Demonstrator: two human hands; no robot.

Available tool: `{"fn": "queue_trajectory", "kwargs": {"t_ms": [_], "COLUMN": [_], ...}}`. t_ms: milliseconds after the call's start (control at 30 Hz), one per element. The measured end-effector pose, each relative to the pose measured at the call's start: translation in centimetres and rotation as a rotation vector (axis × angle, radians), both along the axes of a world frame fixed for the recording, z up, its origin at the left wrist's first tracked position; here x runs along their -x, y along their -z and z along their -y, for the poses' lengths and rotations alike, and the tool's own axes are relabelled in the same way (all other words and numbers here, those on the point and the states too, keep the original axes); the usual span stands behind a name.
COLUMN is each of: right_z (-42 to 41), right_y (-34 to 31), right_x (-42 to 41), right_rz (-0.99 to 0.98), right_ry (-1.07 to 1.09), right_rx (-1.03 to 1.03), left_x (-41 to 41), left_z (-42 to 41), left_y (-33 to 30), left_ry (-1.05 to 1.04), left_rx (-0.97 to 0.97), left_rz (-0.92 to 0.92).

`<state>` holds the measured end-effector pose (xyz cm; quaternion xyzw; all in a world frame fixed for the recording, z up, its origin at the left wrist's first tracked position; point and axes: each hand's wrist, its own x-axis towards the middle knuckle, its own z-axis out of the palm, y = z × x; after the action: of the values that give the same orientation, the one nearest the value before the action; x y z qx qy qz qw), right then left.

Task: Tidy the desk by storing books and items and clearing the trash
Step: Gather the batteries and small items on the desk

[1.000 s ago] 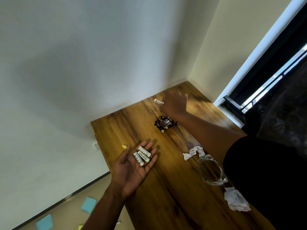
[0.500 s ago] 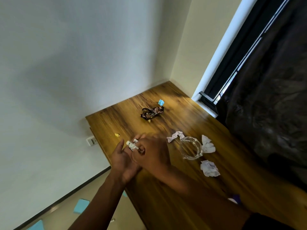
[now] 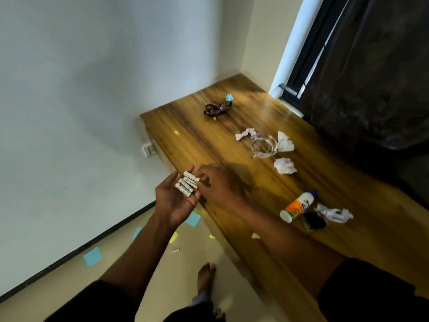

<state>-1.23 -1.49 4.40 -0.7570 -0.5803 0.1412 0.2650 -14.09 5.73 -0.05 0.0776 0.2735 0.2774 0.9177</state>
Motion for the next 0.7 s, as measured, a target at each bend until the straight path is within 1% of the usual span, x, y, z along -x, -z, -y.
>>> {"fn": "queue_trajectory", "kwargs": {"t_ms": [100, 233, 333, 433, 567, 700], "right_z": [0.5, 1.4, 2.1, 2.2, 1.4, -1.2], "right_y": [0.2, 0.5, 1.5, 3.6, 8.4, 18.6], "right_x": [0.8, 4.5, 8.0, 10.6, 12.5, 14.3], "right_rz": [-0.091, -0.152, -0.176, -0.151, -0.169, -0.219], "right_ry": [-0.026, -0.065, -0.113, -0.135, -0.032, 0.141], "right_rx": [0.031, 0.040, 0.039, 0.061, 0.112, 0.176], "left_x": [3.5, 7.0, 9.9, 12.5, 16.2, 19.2], "left_z": [1.3, 2.4, 3.1, 3.4, 3.2, 0.2], "left_y": [0.2, 0.8, 2.1, 3.6, 7.3, 14.5], "left_ry": [-0.013, -0.025, -0.039, -0.040, -0.068, -0.081], "left_rx": [-0.023, -0.038, -0.024, 0.010, 0.091, 0.140], "left_rz": [-0.065, -0.170, -0.251, -0.318, -0.360, -0.386]}}
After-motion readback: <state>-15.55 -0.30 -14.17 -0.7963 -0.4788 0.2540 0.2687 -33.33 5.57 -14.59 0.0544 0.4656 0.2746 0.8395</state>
